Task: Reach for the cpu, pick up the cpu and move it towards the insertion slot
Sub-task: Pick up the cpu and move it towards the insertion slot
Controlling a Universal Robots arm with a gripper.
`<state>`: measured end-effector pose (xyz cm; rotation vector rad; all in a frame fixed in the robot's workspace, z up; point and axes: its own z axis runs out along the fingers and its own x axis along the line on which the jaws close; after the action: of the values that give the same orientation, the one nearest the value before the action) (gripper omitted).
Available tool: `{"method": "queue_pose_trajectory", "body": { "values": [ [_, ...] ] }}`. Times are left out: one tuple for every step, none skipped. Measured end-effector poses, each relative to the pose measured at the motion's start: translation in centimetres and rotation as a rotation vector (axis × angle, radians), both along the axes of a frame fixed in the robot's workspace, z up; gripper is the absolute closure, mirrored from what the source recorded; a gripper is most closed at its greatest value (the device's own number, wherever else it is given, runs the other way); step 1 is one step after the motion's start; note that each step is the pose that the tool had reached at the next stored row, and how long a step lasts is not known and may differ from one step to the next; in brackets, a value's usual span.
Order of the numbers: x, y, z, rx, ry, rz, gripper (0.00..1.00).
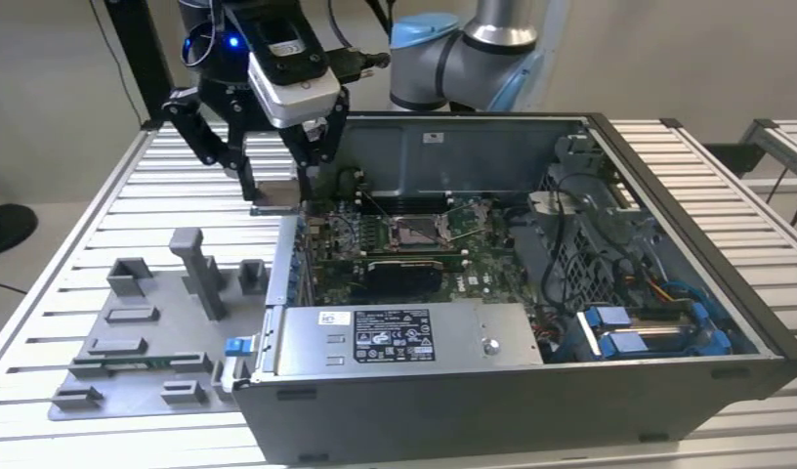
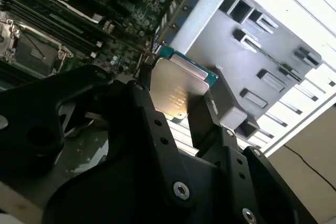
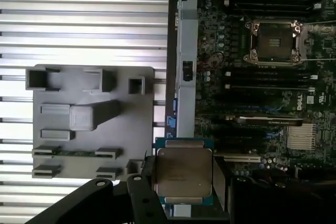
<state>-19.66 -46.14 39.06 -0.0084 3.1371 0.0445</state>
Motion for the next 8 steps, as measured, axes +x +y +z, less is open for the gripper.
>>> {"method": "queue_pose_trajectory", "body": {
  "values": [
    [0.31, 0.0, 0.0, 0.0, 0.0001, 0.0, 1.0],
    [0.6, 0.0, 0.0, 0.0, 0.0002, 0.0, 1.0],
    [0.92, 0.0, 0.0, -0.0001, 0.0003, 0.0, 1.0],
    [1.23, 0.0, 0.0, 0.0, 0.0004, 0.0, 1.0],
    [1.53, 0.0, 0.0, 0.0, 0.0004, 0.0, 1.0],
    [1.82, 0.0, 0.0, -0.0001, 0.0006, 0.0, 1.0],
    [2.12, 0.0, 0.0, -0.0001, 0.0007, 0.0, 1.0],
    [2.42, 0.0, 0.0, 0.0, 0.0007, 0.0, 1.0]
  ]
}}
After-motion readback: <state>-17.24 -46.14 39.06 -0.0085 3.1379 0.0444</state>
